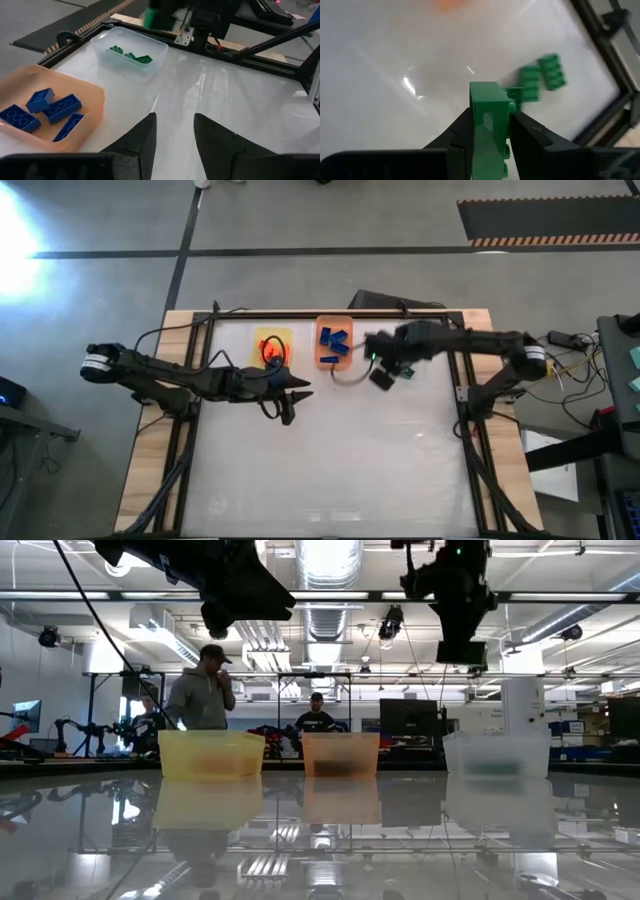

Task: Sort & place blocks by color
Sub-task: Put the green game piece into the transparent bin, then return to Home Position

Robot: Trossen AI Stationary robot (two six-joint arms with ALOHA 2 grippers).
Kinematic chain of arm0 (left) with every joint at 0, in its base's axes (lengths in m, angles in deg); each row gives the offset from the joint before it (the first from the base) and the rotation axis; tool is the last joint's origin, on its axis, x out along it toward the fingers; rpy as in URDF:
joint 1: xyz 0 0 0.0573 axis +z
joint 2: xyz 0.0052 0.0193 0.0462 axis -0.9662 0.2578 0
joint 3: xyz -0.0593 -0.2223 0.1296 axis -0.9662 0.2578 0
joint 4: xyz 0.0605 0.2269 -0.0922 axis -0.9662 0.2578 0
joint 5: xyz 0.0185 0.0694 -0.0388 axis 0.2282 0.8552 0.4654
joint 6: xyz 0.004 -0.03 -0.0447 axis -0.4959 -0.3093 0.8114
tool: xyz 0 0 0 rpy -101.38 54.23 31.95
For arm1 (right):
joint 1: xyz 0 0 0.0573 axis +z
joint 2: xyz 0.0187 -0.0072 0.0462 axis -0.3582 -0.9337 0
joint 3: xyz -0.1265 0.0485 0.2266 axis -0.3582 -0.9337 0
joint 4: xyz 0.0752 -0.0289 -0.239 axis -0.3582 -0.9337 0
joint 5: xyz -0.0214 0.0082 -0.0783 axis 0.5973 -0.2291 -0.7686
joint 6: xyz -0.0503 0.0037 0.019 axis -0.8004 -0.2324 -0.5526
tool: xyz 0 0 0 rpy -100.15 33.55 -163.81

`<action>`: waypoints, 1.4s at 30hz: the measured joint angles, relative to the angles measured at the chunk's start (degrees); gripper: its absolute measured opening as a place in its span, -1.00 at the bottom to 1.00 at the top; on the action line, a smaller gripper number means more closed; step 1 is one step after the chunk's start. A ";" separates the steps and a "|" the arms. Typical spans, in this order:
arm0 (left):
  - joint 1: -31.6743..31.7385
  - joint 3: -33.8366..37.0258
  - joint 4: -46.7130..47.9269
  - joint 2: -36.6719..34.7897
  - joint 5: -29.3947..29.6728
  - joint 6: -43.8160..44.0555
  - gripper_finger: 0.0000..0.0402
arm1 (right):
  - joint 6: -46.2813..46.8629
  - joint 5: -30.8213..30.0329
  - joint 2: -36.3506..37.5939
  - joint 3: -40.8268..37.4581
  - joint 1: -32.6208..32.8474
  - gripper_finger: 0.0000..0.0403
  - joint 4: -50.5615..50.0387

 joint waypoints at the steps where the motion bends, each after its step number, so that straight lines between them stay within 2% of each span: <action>1: 0.00 0.00 0.00 0.00 0.02 -0.02 -0.43 | -1.14 0.02 0.75 -0.62 -2.24 -0.59 0.25; 6: 0.00 0.00 0.00 0.00 0.00 -0.04 -0.43 | -6.09 0.09 2.15 -5.41 -13.05 -0.59 1.40; 9: 0.02 0.00 0.01 -0.02 0.00 -0.31 -0.43 | -9.11 0.59 2.15 -9.57 -18.31 -0.59 5.51; 16: 0.02 0.00 0.00 -0.02 0.04 -0.46 -0.43 | -14.41 6.59 1.68 -20.26 -27.81 -0.58 17.84; 20: 0.02 0.00 0.00 -0.04 0.15 -0.48 -0.43 | -15.30 6.64 1.69 -24.47 -31.44 -0.58 22.22; 28: 0.02 0.00 0.00 -0.07 0.17 -0.48 -0.43 | -16.20 6.16 1.69 -28.90 -33.02 -0.54 28.00; 37: 0.02 0.00 0.00 -0.07 0.20 -0.77 -0.43 | -15.66 6.14 1.71 -28.17 -33.02 -0.22 28.79; 42: -0.20 0.04 1.95 -1.14 0.20 -3.41 -0.43 | -14.25 6.15 4.16 -27.24 -31.52 -0.13 28.55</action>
